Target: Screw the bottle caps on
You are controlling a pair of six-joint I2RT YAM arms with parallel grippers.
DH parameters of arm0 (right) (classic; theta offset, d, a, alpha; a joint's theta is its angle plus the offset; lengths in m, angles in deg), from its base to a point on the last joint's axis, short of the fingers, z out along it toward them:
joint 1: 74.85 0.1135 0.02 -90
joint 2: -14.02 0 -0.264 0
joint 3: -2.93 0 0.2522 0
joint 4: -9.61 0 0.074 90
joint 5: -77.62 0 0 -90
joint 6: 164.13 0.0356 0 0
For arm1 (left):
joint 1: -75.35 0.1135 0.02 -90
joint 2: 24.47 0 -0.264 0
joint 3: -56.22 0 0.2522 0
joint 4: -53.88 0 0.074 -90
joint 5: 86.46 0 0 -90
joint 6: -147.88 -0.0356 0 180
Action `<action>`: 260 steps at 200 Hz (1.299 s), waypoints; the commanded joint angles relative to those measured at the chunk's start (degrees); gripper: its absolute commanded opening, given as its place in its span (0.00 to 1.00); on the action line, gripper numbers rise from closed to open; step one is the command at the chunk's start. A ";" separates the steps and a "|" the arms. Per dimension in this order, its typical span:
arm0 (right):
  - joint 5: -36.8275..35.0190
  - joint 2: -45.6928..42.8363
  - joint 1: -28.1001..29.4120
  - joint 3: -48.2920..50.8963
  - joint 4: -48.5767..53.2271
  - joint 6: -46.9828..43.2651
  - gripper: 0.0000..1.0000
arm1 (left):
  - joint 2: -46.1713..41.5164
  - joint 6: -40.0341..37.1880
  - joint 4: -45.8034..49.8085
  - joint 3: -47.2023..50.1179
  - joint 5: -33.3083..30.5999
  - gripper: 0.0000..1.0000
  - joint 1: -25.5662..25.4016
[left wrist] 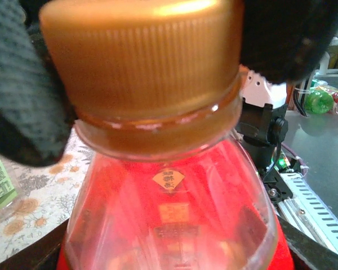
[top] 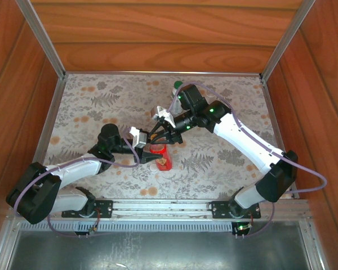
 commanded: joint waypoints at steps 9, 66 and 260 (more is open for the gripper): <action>-8.21 -1.74 0.22 1.20 -3.56 5.35 0.21 | -1.10 -2.76 -0.90 -0.70 -3.84 0.64 -0.37; -46.88 -5.13 0.62 7.03 -13.87 24.49 0.21 | -1.27 -5.34 -0.86 -1.09 -23.42 0.62 -0.27; -3.40 -20.22 -2.25 21.66 -25.99 15.88 0.69 | -0.55 0.50 -0.36 -1.98 5.86 0.62 -1.03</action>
